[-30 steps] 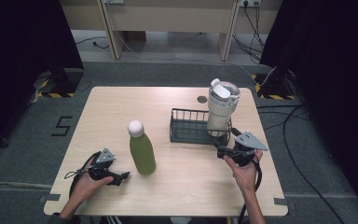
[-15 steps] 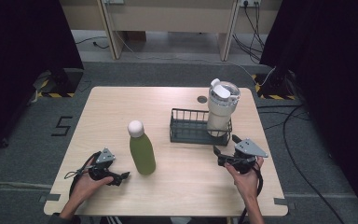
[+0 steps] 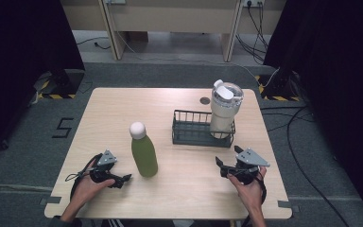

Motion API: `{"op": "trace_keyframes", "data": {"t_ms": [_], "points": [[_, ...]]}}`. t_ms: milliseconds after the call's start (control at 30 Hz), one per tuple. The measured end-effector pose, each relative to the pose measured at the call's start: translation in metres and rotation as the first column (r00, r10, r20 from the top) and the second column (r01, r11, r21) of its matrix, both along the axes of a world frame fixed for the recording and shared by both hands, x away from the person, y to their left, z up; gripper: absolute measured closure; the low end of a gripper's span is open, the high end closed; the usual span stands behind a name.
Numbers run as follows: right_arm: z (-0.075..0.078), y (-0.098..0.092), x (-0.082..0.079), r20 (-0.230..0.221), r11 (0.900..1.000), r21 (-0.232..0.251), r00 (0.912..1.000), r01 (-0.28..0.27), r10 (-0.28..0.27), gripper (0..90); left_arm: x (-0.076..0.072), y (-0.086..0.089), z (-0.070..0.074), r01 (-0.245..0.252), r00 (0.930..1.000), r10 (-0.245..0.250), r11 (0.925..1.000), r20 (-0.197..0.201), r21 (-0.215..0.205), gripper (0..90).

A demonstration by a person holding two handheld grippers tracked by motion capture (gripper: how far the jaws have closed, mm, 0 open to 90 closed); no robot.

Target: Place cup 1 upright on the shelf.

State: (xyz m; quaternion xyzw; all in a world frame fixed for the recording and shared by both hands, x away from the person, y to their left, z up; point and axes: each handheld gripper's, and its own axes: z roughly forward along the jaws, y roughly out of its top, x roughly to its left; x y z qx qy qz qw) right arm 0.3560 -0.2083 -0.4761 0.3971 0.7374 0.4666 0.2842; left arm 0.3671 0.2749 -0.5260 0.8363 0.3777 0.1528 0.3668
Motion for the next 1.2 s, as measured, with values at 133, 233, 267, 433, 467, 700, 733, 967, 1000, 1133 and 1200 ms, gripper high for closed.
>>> {"op": "trace_keyframes", "data": {"t_ms": [133, 233, 267, 433, 467, 700, 733, 967, 1000, 1133, 1200], "points": [[-0.003, -0.002, -0.002, -0.019, 1.000, -0.008, 0.9998, 0.006, -0.006, 15.2, 0.000, 0.000, 0.000, 0.000, 1.0000, 0.000, 1.0000, 0.000, 0.001, 0.0], [-0.004, -0.002, -0.003, -0.030, 1.000, -0.007, 0.9995, 0.009, -0.010, 15.1, 0.000, 0.000, 0.000, 0.000, 1.0000, 0.000, 1.0000, 0.001, 0.000, 0.0], [-0.005, -0.003, -0.004, -0.037, 1.000, -0.013, 0.9993, 0.011, -0.012, 15.1, 0.000, 0.000, 0.000, 0.000, 1.0000, 0.000, 1.0000, 0.000, 0.000, 0.0], [-0.008, -0.003, -0.005, -0.054, 1.000, -0.020, 0.9984, 0.014, -0.015, 15.2, 0.000, 0.000, 0.000, 0.000, 1.0000, 0.000, 1.0000, 0.000, 0.000, 0.0], [-0.009, -0.003, -0.006, -0.061, 1.000, -0.023, 0.9981, 0.011, -0.012, 15.2, 0.000, 0.000, 0.000, 0.003, 1.0000, -0.003, 1.0000, 0.000, 0.003, 0.0], [-0.013, -0.003, -0.010, -0.086, 0.999, -0.033, 0.9962, 0.008, -0.011, 15.3, 0.000, 0.000, 0.000, 0.003, 1.0000, -0.003, 1.0000, 0.000, 0.004, 0.0], [-0.014, -0.003, -0.011, -0.090, 0.999, -0.041, 0.9959, 0.005, -0.009, 15.3, 0.000, 0.000, 0.000, 0.003, 1.0000, -0.003, 1.0000, 0.000, 0.004, 0.0], [-0.019, -0.001, -0.015, -0.121, 0.998, -0.061, 0.9926, -0.007, 0.000, 15.3, 0.000, 0.000, 0.000, 0.004, 1.0000, -0.004, 1.0000, 0.002, 0.004, 0.0], [-0.021, 0.000, -0.015, -0.139, 0.998, -0.066, 0.9902, -0.017, 0.007, 15.2, 0.000, 0.000, 0.000, 0.005, 1.0000, -0.005, 1.0000, 0.002, 0.004, 0.0], [-0.026, 0.002, -0.018, -0.176, 0.996, -0.084, 0.9843, -0.036, 0.020, 15.3, 0.000, 0.000, 0.000, 0.005, 1.0000, -0.005, 1.0000, 0.001, 0.006, 0.0], [-0.028, 0.003, -0.019, -0.189, 0.995, -0.089, 0.9817, -0.042, 0.025, 15.3, 0.000, 0.000, 0.000, 0.006, 1.0000, -0.006, 1.0000, 0.001, 0.006, 0.0]]}}
